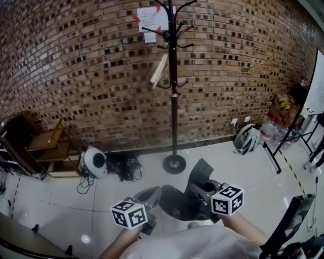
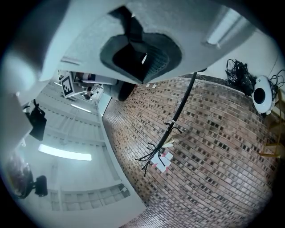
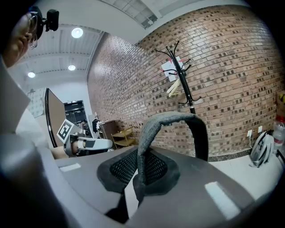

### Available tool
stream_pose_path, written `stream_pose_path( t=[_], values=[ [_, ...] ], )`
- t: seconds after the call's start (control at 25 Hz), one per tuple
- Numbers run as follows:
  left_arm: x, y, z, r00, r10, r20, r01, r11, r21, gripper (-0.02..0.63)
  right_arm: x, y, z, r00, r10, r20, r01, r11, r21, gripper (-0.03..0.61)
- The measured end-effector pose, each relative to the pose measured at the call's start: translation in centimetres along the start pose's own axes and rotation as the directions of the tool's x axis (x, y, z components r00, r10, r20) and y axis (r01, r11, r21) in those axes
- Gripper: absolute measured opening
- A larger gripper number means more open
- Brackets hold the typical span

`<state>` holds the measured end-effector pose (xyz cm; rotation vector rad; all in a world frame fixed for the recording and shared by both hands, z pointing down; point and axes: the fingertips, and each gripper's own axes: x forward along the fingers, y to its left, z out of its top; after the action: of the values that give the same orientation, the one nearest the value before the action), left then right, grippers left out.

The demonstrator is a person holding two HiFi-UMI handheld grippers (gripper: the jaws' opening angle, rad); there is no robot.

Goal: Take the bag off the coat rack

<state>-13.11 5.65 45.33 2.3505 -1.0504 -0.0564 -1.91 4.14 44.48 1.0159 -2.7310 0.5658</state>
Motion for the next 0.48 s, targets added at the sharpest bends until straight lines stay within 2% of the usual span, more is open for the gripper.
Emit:
stream_pose_path(
  t=[0.48],
  values=[
    [1.4, -0.1, 0.0, 1.000, -0.004, -0.008, 0.004, 1.000, -0.003, 0.000, 0.1, -1.2, 0.0, 1.000, -0.003, -0.017, 0.003, 1.000, 0.001, 0.021]
  ],
)
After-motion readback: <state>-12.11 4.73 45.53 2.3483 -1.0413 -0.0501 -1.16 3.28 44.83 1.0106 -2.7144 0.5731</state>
